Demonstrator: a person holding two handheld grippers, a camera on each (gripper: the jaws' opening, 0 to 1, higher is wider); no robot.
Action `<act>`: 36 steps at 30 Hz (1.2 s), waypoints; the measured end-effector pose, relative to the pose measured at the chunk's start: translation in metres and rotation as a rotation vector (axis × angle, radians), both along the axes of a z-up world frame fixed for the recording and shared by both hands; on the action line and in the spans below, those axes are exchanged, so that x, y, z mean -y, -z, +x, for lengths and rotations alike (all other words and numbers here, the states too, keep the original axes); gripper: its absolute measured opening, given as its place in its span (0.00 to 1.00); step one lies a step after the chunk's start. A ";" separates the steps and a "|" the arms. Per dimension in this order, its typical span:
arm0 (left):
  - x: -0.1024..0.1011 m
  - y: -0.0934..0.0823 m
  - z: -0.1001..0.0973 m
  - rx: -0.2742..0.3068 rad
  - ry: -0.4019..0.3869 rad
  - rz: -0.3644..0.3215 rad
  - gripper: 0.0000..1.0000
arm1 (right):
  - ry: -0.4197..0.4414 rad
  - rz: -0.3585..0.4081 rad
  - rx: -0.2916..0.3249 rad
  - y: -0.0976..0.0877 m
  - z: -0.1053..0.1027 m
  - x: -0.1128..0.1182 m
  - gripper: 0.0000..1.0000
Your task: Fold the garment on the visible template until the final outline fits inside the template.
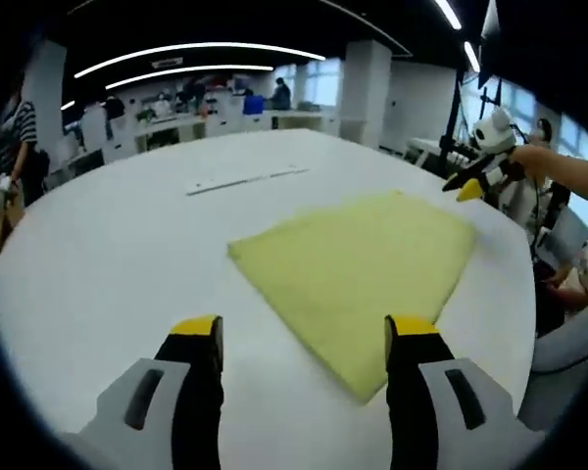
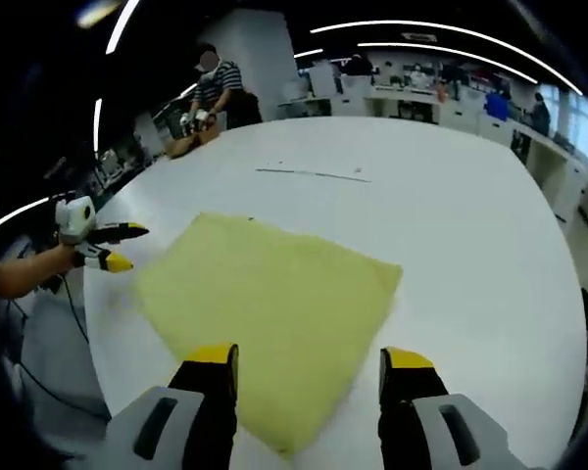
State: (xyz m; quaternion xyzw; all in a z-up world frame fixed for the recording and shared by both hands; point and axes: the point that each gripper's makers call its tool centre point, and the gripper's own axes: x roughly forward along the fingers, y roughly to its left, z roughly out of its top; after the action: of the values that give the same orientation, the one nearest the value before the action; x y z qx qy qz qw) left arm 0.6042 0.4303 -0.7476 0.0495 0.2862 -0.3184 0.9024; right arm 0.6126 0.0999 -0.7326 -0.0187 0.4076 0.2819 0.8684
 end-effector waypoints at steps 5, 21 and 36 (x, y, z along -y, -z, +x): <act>0.002 0.006 -0.017 -0.015 0.022 -0.003 0.55 | -0.014 -0.014 -0.009 0.004 -0.018 -0.001 0.49; 0.008 0.025 -0.042 -0.084 0.040 -0.027 0.28 | -0.033 -0.101 -0.049 0.033 -0.063 0.010 0.25; 0.014 0.031 -0.050 -0.141 0.028 -0.069 0.07 | 0.055 -0.093 -0.018 0.054 -0.066 0.020 0.02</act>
State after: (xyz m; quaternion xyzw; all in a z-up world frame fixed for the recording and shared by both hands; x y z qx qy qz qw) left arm 0.5547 0.4165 -0.7790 -0.0004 0.3373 -0.3436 0.8765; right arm 0.5462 0.0795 -0.7865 -0.0452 0.4283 0.2389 0.8703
